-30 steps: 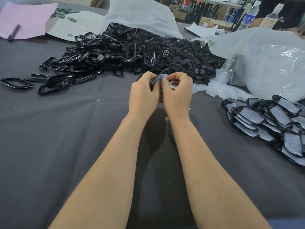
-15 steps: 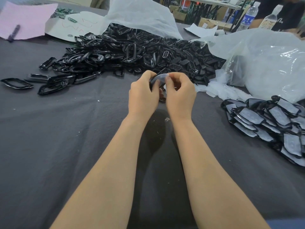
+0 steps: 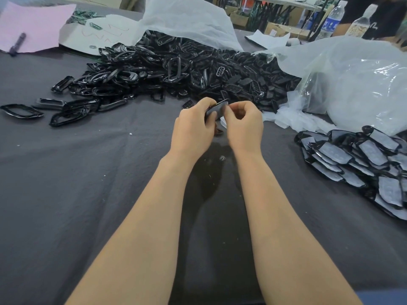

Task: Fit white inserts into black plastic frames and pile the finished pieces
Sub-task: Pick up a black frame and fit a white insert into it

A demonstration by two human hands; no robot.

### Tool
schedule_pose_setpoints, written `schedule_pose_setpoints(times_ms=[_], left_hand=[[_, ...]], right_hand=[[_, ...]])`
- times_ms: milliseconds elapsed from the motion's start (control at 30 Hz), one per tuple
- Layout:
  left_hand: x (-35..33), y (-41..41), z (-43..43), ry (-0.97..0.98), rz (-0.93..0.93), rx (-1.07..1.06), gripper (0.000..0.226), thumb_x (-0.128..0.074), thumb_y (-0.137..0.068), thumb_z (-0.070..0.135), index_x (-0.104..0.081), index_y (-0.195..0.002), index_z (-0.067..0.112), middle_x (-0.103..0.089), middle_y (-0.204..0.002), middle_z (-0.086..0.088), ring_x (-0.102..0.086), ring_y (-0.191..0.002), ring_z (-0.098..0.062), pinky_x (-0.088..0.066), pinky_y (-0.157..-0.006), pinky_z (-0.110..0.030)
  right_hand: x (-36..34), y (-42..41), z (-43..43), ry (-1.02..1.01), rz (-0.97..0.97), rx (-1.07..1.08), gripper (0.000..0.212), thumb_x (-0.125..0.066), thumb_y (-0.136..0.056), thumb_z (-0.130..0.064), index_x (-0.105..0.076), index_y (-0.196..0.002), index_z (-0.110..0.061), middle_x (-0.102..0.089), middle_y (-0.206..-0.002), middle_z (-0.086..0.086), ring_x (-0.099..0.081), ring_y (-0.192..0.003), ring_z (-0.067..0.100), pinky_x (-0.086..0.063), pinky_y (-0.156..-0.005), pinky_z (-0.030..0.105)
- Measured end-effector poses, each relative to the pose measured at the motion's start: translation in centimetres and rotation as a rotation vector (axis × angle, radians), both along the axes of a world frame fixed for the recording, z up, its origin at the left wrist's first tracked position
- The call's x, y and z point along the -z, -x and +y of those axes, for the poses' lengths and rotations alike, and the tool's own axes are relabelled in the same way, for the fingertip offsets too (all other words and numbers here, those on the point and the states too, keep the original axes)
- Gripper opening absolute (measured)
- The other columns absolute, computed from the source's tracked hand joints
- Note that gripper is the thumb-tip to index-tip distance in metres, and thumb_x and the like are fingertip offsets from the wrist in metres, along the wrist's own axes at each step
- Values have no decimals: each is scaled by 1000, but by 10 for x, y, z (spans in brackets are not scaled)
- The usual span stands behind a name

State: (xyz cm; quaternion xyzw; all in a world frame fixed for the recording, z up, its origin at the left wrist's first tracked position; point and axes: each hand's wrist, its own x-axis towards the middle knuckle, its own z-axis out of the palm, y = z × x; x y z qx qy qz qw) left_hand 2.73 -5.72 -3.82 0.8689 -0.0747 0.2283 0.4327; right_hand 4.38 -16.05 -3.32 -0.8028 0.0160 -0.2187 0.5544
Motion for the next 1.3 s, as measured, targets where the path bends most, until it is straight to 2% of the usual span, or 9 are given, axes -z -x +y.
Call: schedule_pose_setpoints(times_ms=[100,200,400,567,733,967,1067,1167,1300], left_hand=[[0,-2,3,70,51,36,18,-52,-96,11,-63,-109,18,-65,-77,11,-67,-74,-7,-54,-74,-28],[0,-3,5,223,122,136,18,-51,-97,9,-60,-104,23,-65,-76,15,-66,-63,4,-51,-61,-11],[2,-5,6,316,203,185,16,-50,-98,10,-60,-104,22,-67,-71,6,-62,-54,0,-53,-60,-20],[3,-6,5,382,255,239,18,-49,-98,9,-60,-105,23,-67,-71,3,-60,-53,-1,-49,-56,-17],[3,-8,5,356,252,237,17,-49,-99,9,-59,-108,19,-67,-74,3,-61,-54,2,-50,-56,-15],[6,-9,2,292,246,162,14,-50,-98,14,-59,-105,21,-68,-76,8,-64,-57,2,-53,-60,-16],[5,-8,0,313,260,144,10,-51,-98,17,-57,-97,25,-68,-73,8,-64,-57,2,-53,-58,-17],[3,-7,1,325,252,110,8,-53,-98,25,-55,-91,27,-67,-74,9,-64,-56,0,-52,-53,-15],[2,-8,2,318,250,85,6,-51,-99,19,-56,-102,18,-68,-85,0,-67,-64,-10,-56,-56,-19]], right_hand=[[1,-1,-5,-74,29,-29,13,-67,-88,-18,-54,-86,-15,-54,-76,-10,-50,-68,0,-41,-63,6],[0,-3,-10,-247,124,-141,9,-65,-89,-16,-59,-95,-15,-62,-86,-3,-59,-76,5,-49,-66,12],[0,-6,-14,-436,229,-297,9,-59,-93,-8,-61,-85,-12,-62,-78,6,-57,-67,12,-48,-65,21],[1,-7,-15,-544,275,-316,12,-59,-93,-8,-59,-81,-12,-61,-76,7,-55,-64,14,-47,-60,21],[4,-6,-10,-431,196,-226,15,-58,-94,-9,-61,-80,-14,-63,-74,4,-57,-60,11,-50,-58,20],[8,-7,-6,-41,83,-84,9,-55,-95,-15,-59,-87,-15,-61,-78,-4,-59,-77,12,-50,-75,28],[8,-8,-5,-17,78,-73,7,-55,-95,-17,-59,-90,-15,-60,-78,-8,-58,-78,9,-48,-76,26],[7,-6,-3,-40,87,-102,8,-57,-94,-16,-62,-88,-15,-65,-81,-1,-62,-82,16,-52,-78,31],[6,-2,0,-39,92,-116,14,-54,-95,-16,-67,-95,-10,-68,-86,4,-63,-82,17,-54,-81,34]])
